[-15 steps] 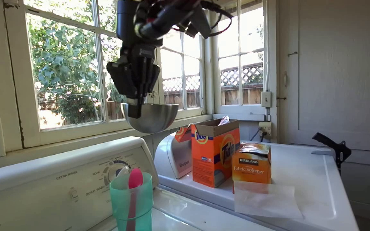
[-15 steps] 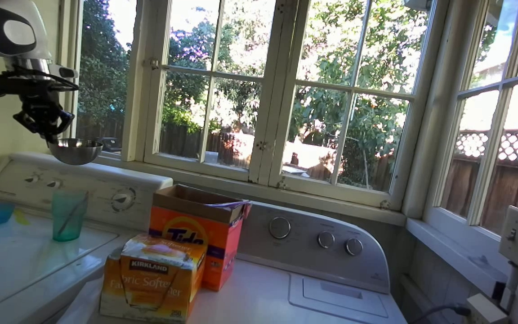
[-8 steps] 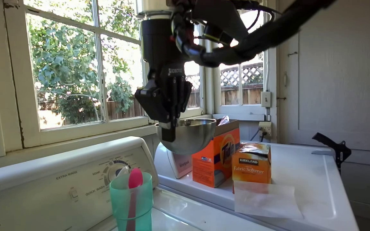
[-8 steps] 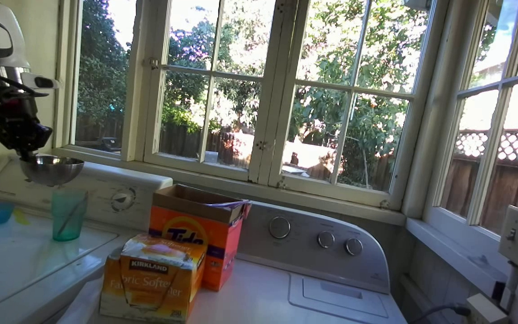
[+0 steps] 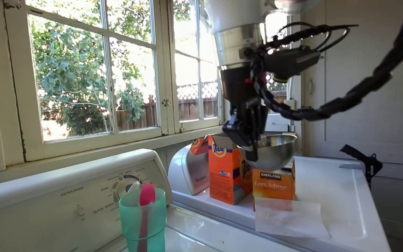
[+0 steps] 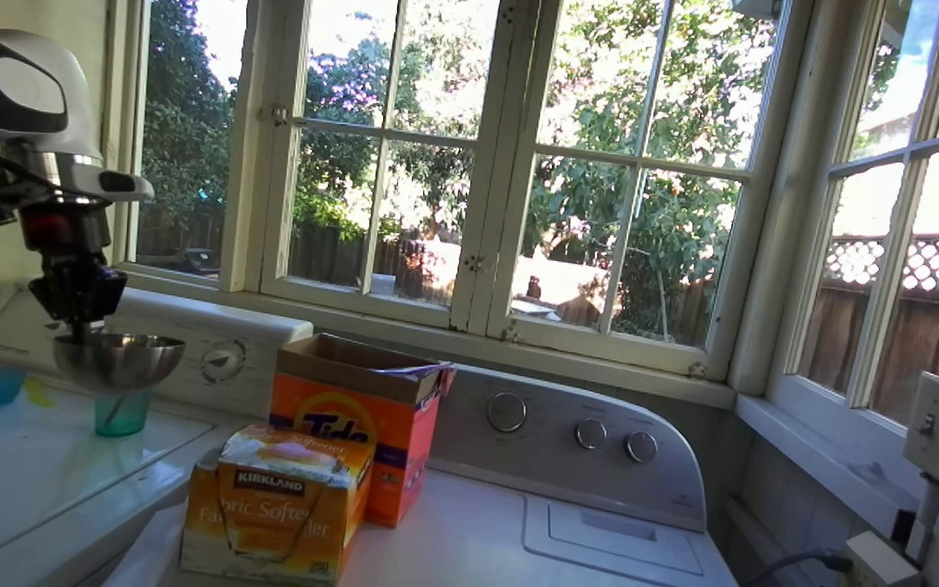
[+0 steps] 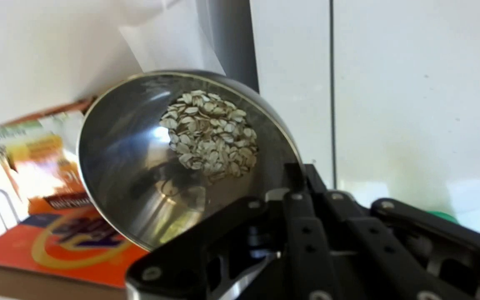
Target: Move the silver bowl and blue cup to the washing machine on the right
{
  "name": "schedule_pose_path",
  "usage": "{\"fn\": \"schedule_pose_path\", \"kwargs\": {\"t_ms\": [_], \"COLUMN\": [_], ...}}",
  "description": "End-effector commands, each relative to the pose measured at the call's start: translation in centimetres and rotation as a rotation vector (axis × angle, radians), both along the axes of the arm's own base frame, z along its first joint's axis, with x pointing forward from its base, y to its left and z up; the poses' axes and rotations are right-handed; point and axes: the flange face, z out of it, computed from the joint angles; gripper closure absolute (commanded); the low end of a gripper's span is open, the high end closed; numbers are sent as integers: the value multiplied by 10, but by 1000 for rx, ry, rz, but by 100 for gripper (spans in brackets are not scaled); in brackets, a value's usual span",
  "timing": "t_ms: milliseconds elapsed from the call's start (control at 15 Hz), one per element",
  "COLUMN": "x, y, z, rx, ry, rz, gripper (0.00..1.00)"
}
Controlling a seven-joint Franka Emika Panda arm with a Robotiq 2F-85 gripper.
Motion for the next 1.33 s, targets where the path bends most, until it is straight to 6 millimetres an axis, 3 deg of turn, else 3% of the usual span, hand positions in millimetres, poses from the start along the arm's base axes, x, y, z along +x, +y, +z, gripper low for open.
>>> {"fn": "schedule_pose_path", "kwargs": {"t_ms": [0, 133, 267, 333, 667, 1267], "x": [-28, -32, -28, -22, -26, -81], "y": [-36, -49, -49, -48, -52, -105], "z": [-28, -45, -62, -52, -64, -79], "rx": [-14, -21, 31, -1, -2, -28], "ry": [37, 30, 34, 45, 57, -31], "rz": [-134, -173, -158, -152, -165, -29], "gripper": [99, 99, 99, 96, 99, 99]}}
